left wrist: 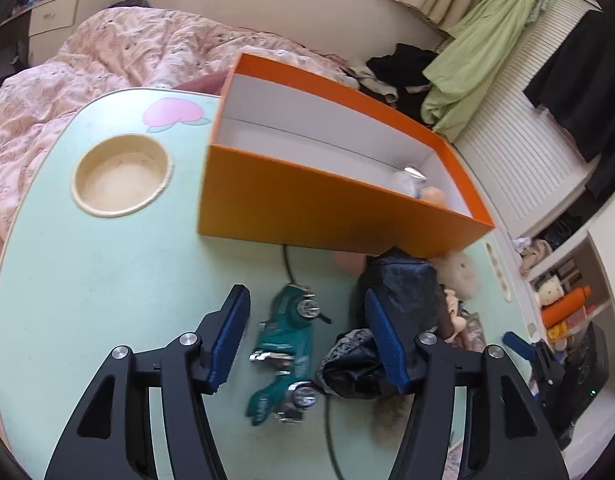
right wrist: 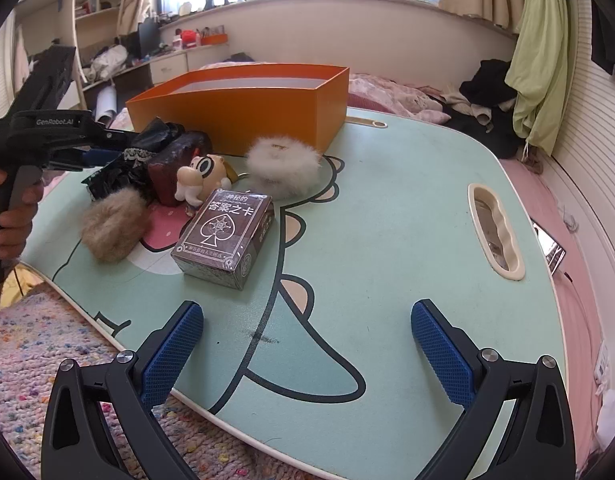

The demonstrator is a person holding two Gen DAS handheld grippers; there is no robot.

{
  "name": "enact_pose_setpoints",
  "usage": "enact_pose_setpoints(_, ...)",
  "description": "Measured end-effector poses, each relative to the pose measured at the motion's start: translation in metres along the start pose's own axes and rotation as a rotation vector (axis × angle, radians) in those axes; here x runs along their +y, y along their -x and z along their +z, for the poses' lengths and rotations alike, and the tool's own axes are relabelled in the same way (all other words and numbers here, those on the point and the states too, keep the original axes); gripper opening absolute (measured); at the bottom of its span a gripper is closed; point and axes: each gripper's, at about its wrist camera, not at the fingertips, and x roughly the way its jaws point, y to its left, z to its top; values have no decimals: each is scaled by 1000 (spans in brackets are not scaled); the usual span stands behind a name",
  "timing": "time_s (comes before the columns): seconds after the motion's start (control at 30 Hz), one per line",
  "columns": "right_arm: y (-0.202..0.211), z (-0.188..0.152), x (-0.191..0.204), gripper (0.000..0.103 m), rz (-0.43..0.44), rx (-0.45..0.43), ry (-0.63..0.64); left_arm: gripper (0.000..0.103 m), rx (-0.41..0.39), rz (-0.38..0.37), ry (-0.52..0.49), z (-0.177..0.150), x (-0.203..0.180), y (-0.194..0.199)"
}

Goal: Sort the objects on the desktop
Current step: 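Carry the green toy car out and set it on the desk, open left tool, then reach into the box and grasp the plastic-wrapped item with the right tool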

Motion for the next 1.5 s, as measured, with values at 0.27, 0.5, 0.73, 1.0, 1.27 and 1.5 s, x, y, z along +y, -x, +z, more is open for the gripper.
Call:
enact_pose_setpoints(0.27,0,-1,0,103,-1,0,-1,74,-115,7,-72,-2,-3,48)
enact_pose_setpoints(0.5,0,-1,0,103,-1,0,-2,74,-62,129,-296,-48,-20,60)
enact_pose_setpoints(0.73,1,-1,0,103,-2,-1,-4,76,53,107,-352,-75,-36,28)
enact_pose_setpoints(1.0,1,-2,0,103,-2,-1,-5,103,30,195,-465,-75,-59,0)
enact_pose_setpoints(1.27,1,-2,0,103,-3,-1,-7,103,0,190,-467,-81,-58,0)
enact_pose_setpoints(1.5,1,2,1,103,-6,20,-10,103,-1,187,-465,-81,-58,0)
